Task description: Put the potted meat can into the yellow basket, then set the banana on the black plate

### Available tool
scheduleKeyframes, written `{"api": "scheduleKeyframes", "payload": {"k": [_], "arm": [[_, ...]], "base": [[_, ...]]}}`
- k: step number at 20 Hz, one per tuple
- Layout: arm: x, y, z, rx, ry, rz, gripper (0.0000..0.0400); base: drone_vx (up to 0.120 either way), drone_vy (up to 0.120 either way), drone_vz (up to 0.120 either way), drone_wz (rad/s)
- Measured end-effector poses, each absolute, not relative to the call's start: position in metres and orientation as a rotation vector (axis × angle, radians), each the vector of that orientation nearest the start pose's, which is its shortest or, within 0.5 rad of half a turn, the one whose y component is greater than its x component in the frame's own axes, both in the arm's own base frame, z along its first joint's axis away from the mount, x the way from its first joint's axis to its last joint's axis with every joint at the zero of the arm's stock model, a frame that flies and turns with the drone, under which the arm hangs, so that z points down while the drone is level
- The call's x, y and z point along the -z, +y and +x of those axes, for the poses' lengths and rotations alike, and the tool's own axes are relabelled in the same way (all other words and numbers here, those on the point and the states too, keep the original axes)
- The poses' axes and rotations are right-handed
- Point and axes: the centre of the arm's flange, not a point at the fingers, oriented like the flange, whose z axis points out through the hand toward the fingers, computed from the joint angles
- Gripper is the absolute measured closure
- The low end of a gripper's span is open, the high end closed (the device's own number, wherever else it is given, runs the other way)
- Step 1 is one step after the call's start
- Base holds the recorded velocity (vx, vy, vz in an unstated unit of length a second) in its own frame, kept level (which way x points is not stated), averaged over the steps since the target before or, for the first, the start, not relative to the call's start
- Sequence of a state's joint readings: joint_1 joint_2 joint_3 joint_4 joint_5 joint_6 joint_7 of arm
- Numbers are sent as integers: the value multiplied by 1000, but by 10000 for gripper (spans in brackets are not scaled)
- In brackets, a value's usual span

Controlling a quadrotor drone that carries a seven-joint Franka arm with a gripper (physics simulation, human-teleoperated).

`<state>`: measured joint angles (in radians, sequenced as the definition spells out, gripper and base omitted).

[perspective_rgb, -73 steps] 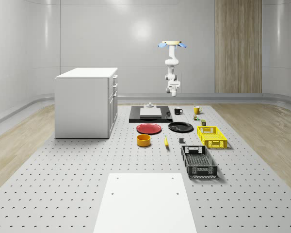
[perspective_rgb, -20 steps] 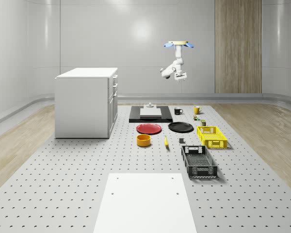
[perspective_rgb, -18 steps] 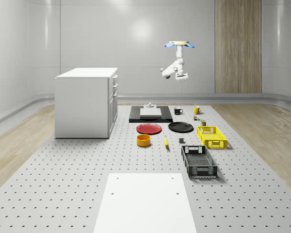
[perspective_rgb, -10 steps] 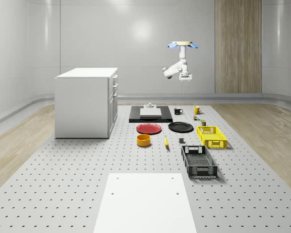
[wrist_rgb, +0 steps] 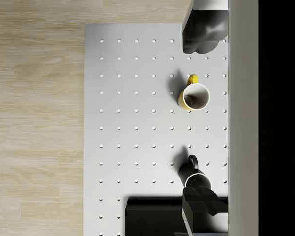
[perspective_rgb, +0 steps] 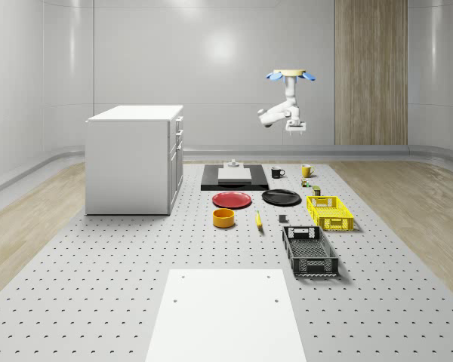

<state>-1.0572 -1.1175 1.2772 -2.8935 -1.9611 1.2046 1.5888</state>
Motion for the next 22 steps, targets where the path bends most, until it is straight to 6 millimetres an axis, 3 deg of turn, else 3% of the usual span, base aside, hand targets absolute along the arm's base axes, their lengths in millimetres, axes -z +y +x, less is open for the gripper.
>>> {"api": "scheduleKeyframes", "payload": {"k": [10,16,22], "arm": [[-491,0,307,-784,-2,1,0],[-491,0,307,-784,-2,1,0],[-491,0,307,-785,-2,1,0]], "base": [[120,120,-120,0],[120,120,-7,0],[120,7,-47,0]]}}
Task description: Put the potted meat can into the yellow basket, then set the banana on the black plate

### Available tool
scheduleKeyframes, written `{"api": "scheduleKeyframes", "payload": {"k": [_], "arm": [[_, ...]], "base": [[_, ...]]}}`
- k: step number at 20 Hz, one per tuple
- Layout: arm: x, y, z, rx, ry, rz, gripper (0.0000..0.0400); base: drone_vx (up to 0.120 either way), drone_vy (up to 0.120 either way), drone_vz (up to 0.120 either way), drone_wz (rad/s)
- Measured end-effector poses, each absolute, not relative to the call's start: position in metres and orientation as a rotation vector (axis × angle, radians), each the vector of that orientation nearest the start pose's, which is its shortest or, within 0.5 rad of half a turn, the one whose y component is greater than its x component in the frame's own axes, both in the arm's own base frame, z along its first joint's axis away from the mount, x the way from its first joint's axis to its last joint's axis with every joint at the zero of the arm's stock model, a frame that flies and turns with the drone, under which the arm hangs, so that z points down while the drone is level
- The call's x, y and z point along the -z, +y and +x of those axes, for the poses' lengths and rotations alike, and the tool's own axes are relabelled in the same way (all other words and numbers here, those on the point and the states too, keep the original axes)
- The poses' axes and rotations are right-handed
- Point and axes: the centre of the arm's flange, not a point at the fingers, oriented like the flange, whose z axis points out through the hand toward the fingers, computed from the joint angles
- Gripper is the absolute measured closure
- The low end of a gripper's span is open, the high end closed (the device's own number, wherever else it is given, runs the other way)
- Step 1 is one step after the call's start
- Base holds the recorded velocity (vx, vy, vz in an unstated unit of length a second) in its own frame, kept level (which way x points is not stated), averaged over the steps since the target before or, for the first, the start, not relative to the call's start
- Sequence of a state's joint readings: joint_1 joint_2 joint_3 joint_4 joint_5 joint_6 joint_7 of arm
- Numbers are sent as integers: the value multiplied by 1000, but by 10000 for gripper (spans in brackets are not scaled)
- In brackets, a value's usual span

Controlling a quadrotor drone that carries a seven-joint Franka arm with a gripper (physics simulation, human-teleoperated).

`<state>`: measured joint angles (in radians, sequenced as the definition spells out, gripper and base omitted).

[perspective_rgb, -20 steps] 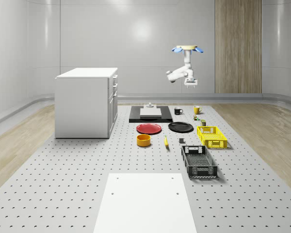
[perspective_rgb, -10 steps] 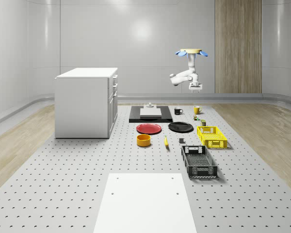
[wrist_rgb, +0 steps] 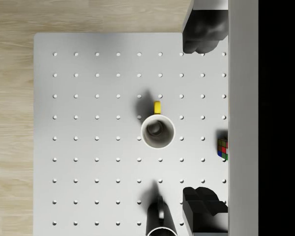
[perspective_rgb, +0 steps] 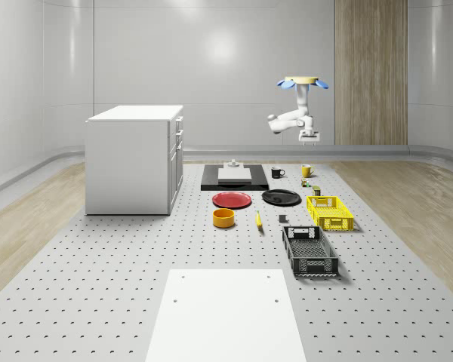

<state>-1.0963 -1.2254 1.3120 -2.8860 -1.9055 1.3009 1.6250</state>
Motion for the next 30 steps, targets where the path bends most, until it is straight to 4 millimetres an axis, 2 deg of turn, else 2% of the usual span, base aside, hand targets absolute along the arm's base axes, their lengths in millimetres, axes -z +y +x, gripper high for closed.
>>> {"api": "scheduleKeyframes", "payload": {"k": [12,15,20,24,30], "arm": [[-491,0,307,-785,-2,1,0],[-491,0,307,-785,-2,1,0],[-491,0,307,-785,-2,1,0],[-491,0,307,-785,-2,1,0],[-491,0,307,-785,-2,1,0]], "base": [[120,0,-110,0],[120,-107,-120,0],[120,0,-120,0],[120,0,-20,0],[120,0,-113,0]]}}
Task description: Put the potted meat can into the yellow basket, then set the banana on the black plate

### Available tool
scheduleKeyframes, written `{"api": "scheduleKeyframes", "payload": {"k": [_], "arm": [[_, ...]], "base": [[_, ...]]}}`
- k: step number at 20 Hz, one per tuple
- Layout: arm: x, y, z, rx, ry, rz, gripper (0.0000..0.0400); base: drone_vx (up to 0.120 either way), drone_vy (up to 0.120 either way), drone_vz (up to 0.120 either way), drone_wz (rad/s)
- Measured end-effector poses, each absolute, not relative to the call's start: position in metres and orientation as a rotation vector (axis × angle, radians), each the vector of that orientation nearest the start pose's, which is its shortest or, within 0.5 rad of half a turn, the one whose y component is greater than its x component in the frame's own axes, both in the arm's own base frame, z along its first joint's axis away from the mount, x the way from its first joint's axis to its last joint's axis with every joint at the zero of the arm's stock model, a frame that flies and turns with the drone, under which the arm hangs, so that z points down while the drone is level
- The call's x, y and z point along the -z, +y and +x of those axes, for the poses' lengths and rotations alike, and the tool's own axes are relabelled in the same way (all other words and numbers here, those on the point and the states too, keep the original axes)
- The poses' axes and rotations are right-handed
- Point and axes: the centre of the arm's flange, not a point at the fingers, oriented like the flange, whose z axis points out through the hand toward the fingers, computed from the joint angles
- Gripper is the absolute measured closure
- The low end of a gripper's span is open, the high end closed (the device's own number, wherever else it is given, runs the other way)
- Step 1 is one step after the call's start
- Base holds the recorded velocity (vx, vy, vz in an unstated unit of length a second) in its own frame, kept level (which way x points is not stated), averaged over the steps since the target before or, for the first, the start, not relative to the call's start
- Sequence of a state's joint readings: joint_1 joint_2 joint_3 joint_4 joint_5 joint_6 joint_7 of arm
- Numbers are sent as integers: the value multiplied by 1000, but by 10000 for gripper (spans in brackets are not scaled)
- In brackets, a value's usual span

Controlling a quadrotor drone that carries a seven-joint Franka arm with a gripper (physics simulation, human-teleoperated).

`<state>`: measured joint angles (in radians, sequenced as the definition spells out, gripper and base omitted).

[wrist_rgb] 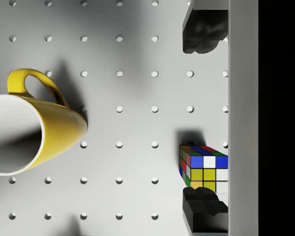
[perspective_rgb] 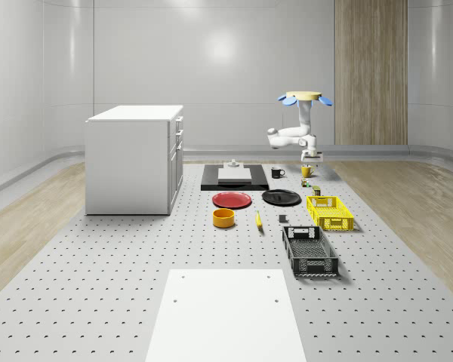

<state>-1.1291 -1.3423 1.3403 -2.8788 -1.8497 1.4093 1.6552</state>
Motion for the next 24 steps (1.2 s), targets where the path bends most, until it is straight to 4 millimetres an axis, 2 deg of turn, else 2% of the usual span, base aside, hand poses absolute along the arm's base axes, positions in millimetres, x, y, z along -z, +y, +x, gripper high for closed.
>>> {"api": "scheduleKeyframes", "payload": {"k": [2,9,12,15,24], "arm": [[-491,0,307,-785,-2,1,0],[-491,0,307,-785,-2,1,0],[-491,0,307,-785,-2,1,0],[-491,0,307,-785,-2,1,0],[-491,0,307,-785,-2,1,0]], "base": [[120,0,-100,0],[120,0,0,0],[120,-93,0,0],[120,0,0,0],[120,0,-111,0]]}}
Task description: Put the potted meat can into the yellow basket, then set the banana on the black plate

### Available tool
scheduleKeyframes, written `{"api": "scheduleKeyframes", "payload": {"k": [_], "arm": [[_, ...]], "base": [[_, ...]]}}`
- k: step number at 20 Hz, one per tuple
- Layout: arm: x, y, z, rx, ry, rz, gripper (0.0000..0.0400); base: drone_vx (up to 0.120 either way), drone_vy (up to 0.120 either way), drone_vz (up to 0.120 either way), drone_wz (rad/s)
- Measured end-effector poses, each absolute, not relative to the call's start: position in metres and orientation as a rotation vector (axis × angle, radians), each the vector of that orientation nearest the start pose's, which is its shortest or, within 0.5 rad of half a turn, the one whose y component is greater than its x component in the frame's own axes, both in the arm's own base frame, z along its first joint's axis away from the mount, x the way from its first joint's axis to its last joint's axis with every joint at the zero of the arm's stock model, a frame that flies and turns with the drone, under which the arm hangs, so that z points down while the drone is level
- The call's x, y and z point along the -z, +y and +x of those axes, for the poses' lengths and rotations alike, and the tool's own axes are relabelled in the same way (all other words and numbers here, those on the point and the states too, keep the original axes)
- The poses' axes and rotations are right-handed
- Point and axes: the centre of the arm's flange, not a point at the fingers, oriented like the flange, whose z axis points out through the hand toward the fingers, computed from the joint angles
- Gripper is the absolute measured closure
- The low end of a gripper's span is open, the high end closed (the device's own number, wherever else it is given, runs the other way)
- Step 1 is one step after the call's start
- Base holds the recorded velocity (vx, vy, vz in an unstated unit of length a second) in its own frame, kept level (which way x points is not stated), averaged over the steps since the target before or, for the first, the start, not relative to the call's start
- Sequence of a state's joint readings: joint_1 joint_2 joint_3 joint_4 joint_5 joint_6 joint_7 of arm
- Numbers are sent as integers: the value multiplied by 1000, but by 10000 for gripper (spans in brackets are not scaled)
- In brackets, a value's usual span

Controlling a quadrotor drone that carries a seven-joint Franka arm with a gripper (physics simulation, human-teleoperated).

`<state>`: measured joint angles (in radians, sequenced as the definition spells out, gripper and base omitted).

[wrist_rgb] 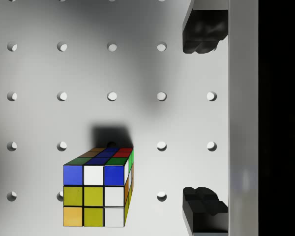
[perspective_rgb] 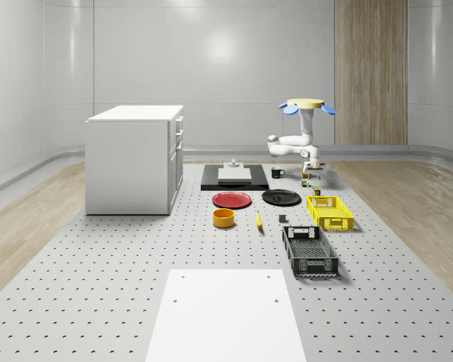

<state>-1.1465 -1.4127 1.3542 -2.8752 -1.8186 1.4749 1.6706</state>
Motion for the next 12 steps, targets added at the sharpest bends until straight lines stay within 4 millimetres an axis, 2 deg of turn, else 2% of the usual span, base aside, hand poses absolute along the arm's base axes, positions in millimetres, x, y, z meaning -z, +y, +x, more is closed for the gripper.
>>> {"api": "scheduleKeyframes", "payload": {"k": [3,4,12], "arm": [[-491,0,307,-785,-2,1,0],[-491,0,307,-785,-2,1,0],[-491,0,307,-785,-2,1,0]], "base": [[120,-13,0,0],[120,-120,0,0],[120,0,0,0]]}}
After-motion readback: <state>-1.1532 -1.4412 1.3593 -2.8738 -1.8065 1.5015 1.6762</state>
